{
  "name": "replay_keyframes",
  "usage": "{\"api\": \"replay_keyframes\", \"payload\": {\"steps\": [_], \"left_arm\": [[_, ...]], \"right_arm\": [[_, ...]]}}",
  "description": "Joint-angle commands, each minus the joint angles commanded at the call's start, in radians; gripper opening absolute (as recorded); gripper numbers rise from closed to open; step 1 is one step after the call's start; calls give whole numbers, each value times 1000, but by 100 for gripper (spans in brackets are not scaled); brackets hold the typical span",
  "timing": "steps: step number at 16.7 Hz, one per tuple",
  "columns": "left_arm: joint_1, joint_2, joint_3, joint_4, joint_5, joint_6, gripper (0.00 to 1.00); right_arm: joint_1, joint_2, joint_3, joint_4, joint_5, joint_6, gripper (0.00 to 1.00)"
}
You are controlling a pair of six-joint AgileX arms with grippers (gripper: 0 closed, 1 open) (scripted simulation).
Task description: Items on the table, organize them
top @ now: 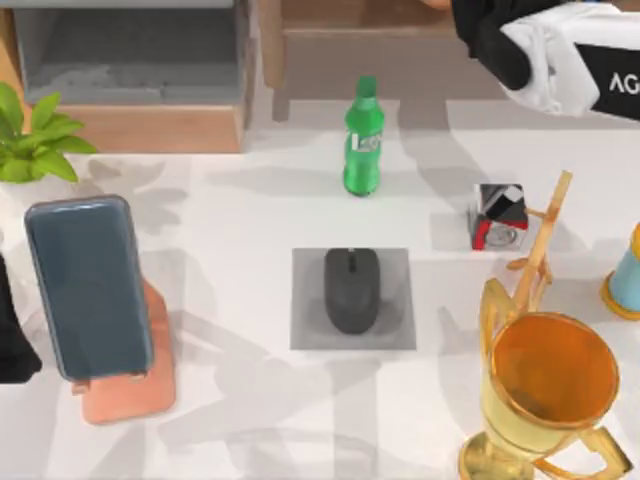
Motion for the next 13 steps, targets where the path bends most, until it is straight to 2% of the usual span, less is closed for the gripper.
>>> {"api": "replay_keyframes", "payload": {"steps": [2, 13], "left_arm": [[0, 0, 0, 0, 0, 0, 100], [0, 0, 0, 0, 0, 0, 100]], "right_arm": [[0, 0, 0, 0, 0, 0, 0], [0, 0, 0, 0, 0, 0, 83]]}}
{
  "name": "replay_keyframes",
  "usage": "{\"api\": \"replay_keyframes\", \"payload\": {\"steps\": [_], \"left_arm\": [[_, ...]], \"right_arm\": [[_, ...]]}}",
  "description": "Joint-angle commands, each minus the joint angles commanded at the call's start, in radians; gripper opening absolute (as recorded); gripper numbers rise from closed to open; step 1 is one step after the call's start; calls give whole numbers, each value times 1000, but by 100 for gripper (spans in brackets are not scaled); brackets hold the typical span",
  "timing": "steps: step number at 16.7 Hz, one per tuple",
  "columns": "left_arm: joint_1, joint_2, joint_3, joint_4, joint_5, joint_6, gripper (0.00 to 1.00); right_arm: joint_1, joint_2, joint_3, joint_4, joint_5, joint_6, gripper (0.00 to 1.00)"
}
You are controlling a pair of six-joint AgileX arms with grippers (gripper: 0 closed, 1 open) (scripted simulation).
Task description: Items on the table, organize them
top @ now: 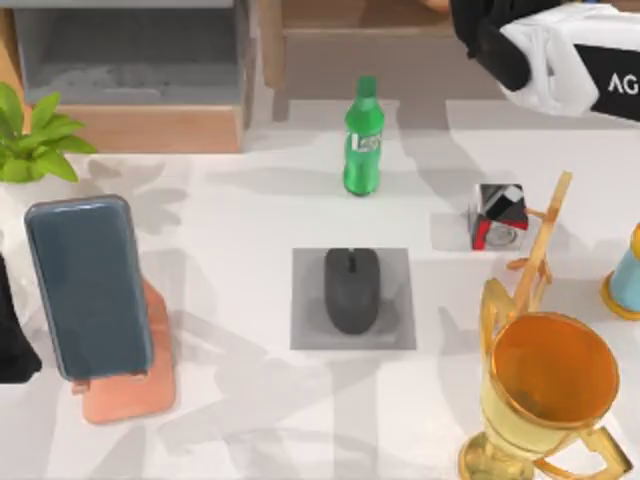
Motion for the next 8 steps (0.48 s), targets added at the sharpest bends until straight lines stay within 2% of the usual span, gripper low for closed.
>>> {"api": "replay_keyframes", "payload": {"steps": [2, 8], "left_arm": [[0, 0, 0, 0, 0, 0, 100], [0, 0, 0, 0, 0, 0, 100]], "right_arm": [[0, 0, 0, 0, 0, 0, 98], [0, 0, 0, 0, 0, 0, 100]]}}
